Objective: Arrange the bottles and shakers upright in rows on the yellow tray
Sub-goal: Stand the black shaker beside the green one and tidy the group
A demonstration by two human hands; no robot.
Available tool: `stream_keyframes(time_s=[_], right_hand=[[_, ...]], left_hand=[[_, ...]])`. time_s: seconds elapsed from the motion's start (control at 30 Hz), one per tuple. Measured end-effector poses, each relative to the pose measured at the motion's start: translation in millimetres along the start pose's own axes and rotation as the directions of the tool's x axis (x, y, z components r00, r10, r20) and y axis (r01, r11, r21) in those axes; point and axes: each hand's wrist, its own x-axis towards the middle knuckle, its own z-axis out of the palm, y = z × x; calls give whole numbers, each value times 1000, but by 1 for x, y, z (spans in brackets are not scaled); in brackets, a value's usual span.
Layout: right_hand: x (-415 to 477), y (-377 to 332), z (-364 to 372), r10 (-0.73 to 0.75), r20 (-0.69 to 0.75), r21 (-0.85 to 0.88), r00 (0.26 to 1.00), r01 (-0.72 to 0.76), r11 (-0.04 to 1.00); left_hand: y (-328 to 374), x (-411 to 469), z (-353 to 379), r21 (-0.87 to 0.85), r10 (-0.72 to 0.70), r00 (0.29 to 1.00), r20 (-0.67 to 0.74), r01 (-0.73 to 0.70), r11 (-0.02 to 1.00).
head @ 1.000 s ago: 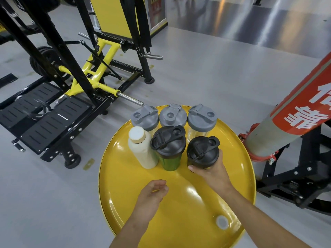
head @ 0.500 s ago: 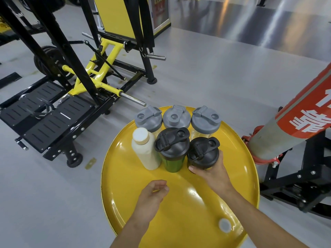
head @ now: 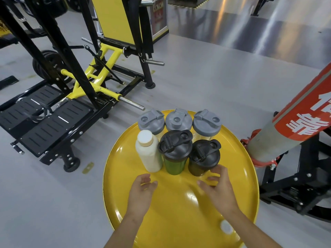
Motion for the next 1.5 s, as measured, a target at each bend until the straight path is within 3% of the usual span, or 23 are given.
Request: stream_keyframes(time_s=[0.2, 0.57, 0.77, 1.5], right_hand=[[-30, 11, 14, 20, 25, -77, 999, -18, 997], [-42, -23, 42, 2, 81, -67, 997, 3, 998], [-45, -31, 49, -12, 87, -83, 996, 19, 996], [-53, -37, 43, -26, 101, -75, 995, 34, 997]], left_hand=[[-2, 20, -10, 23, 59, 997, -53, -57, 998], [21, 42, -6, 46, 304, 951, 62, -307, 951], [27, 42, -4, 47, 371, 926, 69, -375, 926], [37, 35, -6, 33, 372, 926, 59, -375, 927]])
